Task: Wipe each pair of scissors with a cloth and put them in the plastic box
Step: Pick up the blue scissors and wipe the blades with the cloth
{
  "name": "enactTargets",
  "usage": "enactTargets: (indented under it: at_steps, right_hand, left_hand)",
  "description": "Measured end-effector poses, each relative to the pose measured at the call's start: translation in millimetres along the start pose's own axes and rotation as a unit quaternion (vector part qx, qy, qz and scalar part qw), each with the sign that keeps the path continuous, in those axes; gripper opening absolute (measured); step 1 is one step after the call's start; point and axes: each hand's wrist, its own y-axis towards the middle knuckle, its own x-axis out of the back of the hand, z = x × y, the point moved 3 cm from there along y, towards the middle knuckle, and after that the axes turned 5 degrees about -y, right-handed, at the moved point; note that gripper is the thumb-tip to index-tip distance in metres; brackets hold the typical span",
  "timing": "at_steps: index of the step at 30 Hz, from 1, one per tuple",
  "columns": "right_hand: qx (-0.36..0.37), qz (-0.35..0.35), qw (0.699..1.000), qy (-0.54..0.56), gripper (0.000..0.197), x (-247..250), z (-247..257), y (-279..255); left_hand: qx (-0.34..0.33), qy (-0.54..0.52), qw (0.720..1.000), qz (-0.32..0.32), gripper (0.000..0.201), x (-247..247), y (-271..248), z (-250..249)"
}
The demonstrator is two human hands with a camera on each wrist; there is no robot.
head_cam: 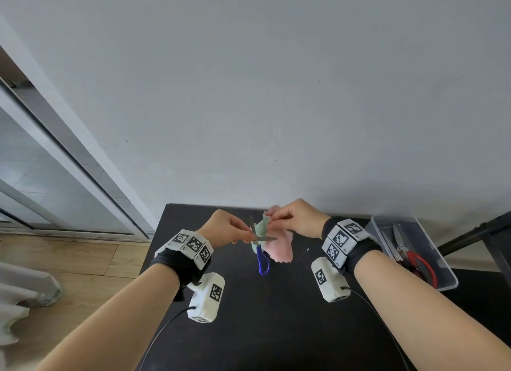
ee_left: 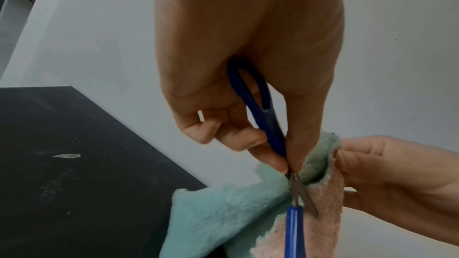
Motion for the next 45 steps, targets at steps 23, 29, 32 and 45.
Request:
enactTargets:
  at_steps: [23, 29, 32, 45]
  right_hand:
    - [-0.030, -0.009, 0.997, 0.067, 0.017, -10, -7, 6]
    - [-0.015, -0.030, 0.996, 0.082, 0.021, -11, -3, 8]
    - [-0.017, -0.037, 0.995, 0.092, 0.021, -13, -3, 9]
    - [-0.014, -0.056, 0.998, 0.005, 0.015, -13, -5, 4]
  left_hand:
    - [0.086, -0.331, 0.940, -0.017, 0.025, -7, 7, 12]
    - [0.058, -0.301, 0.951, -0.033, 0.020, -19, 7, 10]
    - [0.036, -0.309, 0.949, -0.048, 0.025, -20, 6, 8]
    - [0.001, -0.305, 0.945, -0.114, 0.010, -19, 7, 6]
